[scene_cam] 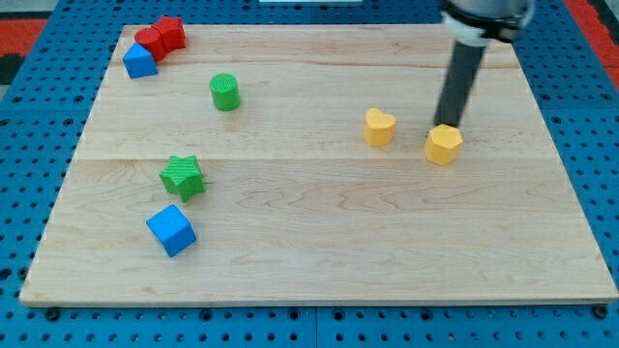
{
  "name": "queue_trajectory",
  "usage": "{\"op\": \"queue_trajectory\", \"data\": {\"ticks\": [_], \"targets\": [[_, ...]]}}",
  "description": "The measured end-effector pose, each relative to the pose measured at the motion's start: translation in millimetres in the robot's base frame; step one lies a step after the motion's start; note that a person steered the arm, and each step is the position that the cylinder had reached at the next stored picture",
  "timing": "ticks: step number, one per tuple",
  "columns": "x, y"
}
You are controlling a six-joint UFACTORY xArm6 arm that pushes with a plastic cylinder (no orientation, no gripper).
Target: Point your arm closer to the red star
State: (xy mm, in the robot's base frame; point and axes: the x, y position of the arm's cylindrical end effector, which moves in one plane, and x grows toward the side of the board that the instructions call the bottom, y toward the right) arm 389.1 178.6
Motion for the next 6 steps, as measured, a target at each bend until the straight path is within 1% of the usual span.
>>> {"op": "queue_trajectory", "data": {"ticks": [1, 2, 3, 4, 5, 6], "targets": [[-77, -21], [-127, -105], [-151, -211], [-153, -302], [-153, -358], [-147, -386]]}}
